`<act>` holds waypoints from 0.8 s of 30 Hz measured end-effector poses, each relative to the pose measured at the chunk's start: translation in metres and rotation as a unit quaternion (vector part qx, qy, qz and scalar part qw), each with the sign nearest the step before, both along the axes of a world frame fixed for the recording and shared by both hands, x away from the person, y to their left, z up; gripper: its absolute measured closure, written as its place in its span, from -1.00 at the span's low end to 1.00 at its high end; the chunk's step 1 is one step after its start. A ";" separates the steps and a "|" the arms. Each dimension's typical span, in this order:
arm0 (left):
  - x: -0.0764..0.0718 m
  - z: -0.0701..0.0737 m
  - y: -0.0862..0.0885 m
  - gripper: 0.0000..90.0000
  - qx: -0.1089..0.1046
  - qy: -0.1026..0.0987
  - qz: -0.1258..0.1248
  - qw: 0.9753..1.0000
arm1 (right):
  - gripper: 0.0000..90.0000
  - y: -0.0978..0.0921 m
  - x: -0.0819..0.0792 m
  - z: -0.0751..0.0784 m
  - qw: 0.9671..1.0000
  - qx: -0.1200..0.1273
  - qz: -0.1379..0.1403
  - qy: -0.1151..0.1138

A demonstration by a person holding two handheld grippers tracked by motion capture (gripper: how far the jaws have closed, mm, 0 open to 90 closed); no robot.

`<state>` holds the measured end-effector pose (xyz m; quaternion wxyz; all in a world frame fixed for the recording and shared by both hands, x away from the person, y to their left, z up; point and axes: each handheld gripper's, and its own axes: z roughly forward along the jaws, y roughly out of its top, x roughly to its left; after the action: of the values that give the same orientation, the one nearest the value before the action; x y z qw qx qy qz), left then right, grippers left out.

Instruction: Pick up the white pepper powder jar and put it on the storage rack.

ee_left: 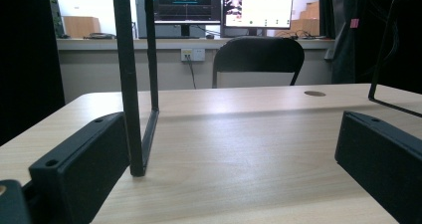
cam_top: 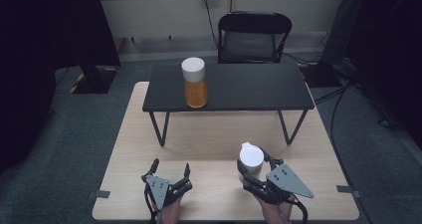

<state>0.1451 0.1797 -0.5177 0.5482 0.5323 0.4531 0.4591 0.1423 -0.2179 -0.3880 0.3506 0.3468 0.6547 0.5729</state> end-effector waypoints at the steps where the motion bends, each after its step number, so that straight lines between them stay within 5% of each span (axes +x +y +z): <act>1: 0.000 0.000 0.000 -0.99 0.000 0.000 0.000 1.000 | -0.33 0.000 0.001 0.003 1.000 -0.002 0.000 -0.002; 24: 0.000 0.000 0.000 -0.99 0.000 0.000 0.000 1.000 | -0.33 -0.002 0.037 0.056 1.000 0.007 0.018 -0.014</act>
<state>0.1451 0.1798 -0.5177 0.5483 0.5323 0.4530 0.4591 0.1794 -0.2201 -0.3315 0.3468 0.3292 0.6522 0.5882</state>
